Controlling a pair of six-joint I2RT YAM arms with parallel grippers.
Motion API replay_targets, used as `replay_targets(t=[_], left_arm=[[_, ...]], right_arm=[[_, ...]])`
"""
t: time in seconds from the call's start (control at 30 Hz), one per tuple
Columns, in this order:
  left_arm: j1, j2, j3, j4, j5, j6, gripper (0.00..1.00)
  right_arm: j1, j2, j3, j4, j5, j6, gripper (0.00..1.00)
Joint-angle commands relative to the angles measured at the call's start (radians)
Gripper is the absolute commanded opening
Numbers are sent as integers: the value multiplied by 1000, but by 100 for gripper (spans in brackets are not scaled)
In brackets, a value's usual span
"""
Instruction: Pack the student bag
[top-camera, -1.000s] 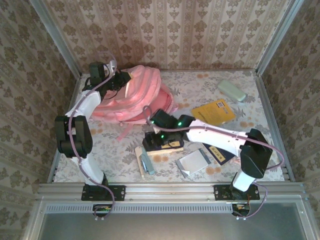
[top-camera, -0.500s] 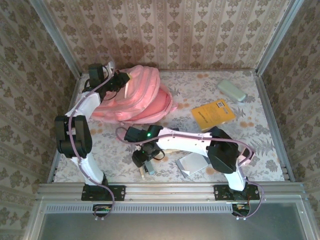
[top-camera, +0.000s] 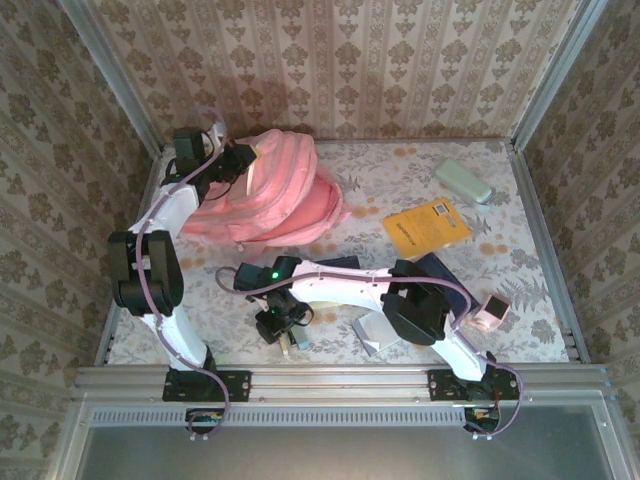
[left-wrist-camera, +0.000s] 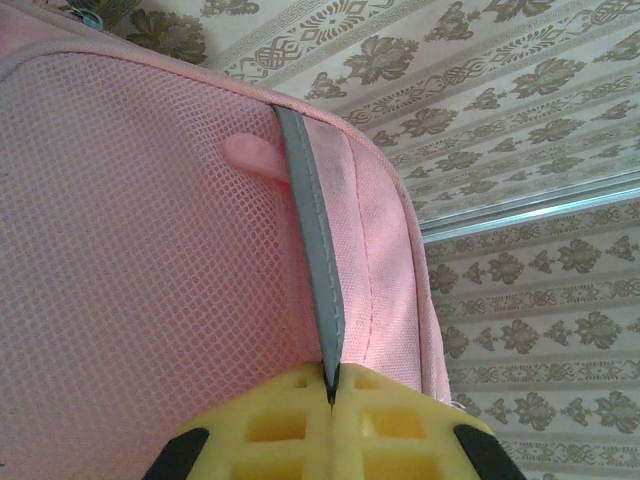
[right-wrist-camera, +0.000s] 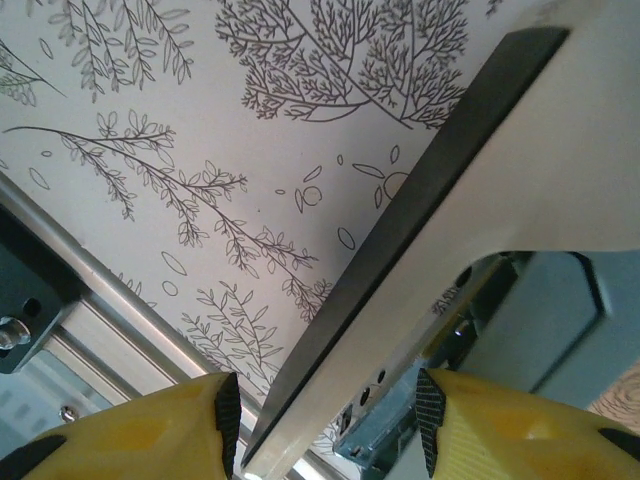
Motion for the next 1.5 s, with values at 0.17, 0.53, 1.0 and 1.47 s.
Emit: replay_targets(t=[0.17,0.53,1.0,1.47], left_arm=[[24,-42,-2,67,20,-27,0],[39,-49,3,53,31,-17,0],[44,-44,6,42,32,-7,0],[49,-49,49,-21,66,33,0]], right_arm=[[14,72,90,-96,18,-39,39],[27,29,16,-147,144,-69,23],[29,39,-44,-117,189,-75,24],[-8,-272,-118,-84,226,-74,0]])
